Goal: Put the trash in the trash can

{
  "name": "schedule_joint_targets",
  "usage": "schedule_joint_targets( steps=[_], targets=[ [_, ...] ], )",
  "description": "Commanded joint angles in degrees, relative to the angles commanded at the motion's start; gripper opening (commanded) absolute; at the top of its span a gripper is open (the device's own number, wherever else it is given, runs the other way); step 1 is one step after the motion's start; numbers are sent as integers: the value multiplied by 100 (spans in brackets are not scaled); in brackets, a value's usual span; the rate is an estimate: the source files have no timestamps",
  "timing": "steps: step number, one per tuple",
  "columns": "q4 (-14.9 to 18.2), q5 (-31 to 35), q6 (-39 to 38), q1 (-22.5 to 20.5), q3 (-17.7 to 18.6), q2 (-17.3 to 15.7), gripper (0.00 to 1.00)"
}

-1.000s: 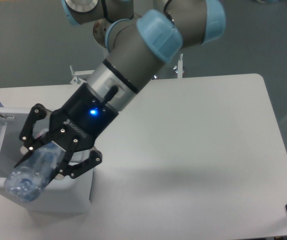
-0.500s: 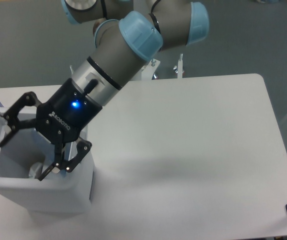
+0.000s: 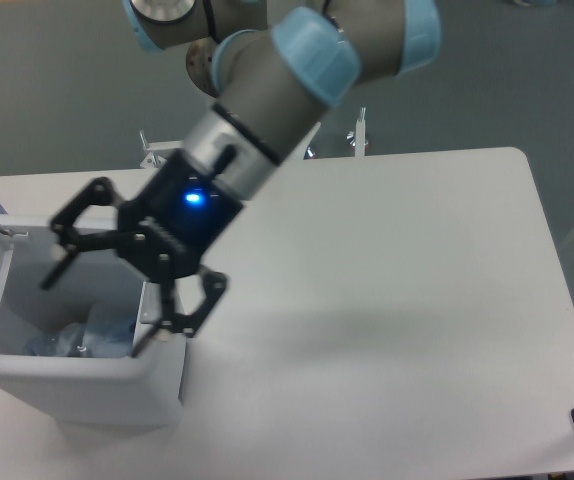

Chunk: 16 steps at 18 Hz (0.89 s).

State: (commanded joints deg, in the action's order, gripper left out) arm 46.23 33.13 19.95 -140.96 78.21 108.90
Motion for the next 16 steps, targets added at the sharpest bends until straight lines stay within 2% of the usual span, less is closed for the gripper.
schedule_joint_targets(
  steps=[4, 7, 11, 16],
  targets=[
    [0, 70, 350, -335, 89, 17, 100],
    [9, 701, 772, -405, 133, 52, 100],
    [18, 1589, 1440, -432, 370, 53, 100],
    [26, 2152, 2099, -581, 616, 53, 100]
  ],
)
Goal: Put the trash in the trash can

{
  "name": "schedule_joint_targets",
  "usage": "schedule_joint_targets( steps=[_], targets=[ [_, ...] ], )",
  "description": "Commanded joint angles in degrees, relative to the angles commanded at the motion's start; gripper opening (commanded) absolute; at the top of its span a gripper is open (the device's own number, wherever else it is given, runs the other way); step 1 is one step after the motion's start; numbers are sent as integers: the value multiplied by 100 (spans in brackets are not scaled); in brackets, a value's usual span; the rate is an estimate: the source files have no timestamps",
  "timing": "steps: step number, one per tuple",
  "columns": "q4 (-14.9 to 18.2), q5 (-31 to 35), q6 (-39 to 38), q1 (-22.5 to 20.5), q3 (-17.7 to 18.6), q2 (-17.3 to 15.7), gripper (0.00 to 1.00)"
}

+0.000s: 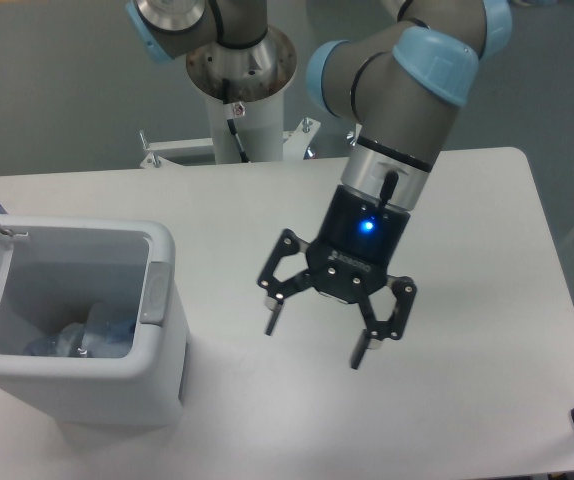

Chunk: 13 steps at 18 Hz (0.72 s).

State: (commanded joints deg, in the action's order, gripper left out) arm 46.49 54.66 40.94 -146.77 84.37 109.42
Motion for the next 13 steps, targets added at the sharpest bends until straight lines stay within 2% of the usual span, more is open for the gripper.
schedule_joint_targets(
  steps=[3, 6, 9, 13],
  targets=[
    [0, 562, 492, -202, 255, 0, 100],
    [-9, 1151, 1203, -579, 606, 79, 100],
    [9, 1555, 1740, -817, 651, 149, 100],
    [9, 2434, 1988, -818, 616, 255, 100]
  ],
)
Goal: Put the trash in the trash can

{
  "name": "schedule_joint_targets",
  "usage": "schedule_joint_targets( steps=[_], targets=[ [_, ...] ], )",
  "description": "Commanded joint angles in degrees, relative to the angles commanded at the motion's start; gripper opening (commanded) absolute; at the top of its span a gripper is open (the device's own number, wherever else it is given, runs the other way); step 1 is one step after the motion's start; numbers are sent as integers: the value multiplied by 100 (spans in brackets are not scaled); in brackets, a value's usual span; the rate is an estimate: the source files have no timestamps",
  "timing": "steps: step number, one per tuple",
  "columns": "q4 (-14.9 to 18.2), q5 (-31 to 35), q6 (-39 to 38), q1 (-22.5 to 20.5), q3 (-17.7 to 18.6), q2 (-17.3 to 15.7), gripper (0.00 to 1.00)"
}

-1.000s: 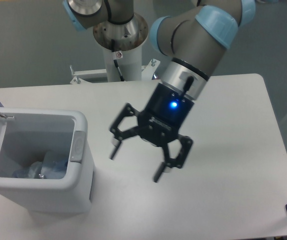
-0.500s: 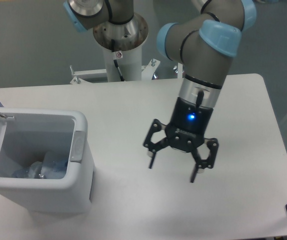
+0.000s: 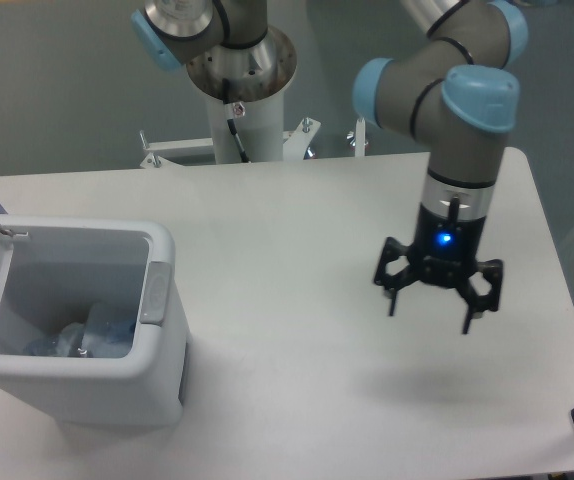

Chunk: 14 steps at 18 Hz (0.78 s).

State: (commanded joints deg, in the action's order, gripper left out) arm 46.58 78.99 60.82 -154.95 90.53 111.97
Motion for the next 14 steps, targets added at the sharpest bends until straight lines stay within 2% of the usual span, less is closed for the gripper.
schedule_joint_targets(
  steps=[4, 7, 14],
  targets=[
    [113, 336, 70, 26, -9, 35, 100],
    [342, 476, 631, 35, 9, -17, 100],
    [457, 643, 888, 35, 53, -61, 100]
  ],
)
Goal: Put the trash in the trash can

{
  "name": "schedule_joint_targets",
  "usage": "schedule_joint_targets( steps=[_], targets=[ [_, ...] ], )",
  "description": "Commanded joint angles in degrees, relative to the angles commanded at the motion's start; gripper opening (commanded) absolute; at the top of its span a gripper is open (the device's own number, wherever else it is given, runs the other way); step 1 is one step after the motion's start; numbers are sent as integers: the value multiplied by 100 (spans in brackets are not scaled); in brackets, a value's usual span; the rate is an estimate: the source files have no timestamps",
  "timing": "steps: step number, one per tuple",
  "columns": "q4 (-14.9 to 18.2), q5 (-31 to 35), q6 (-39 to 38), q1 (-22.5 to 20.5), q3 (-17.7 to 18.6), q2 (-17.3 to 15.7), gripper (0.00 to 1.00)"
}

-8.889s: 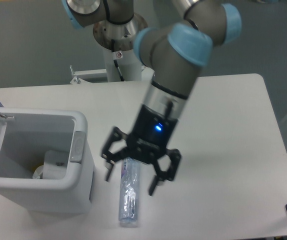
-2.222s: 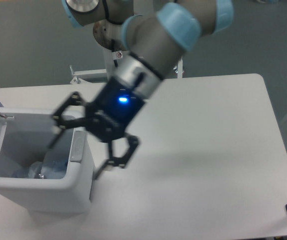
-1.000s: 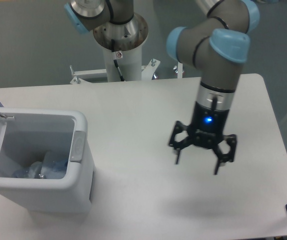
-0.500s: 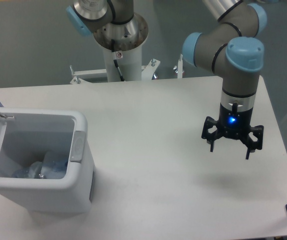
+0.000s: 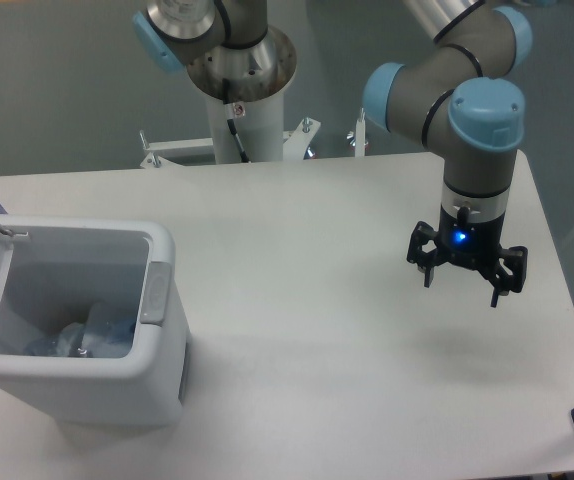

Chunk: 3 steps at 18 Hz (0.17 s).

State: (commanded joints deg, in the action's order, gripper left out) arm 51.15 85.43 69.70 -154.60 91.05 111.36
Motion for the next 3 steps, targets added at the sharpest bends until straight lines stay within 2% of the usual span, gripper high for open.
schedule_joint_targets(
  steps=[3],
  targets=[
    [9, 53, 0, 0, 17, 0, 100]
  ],
)
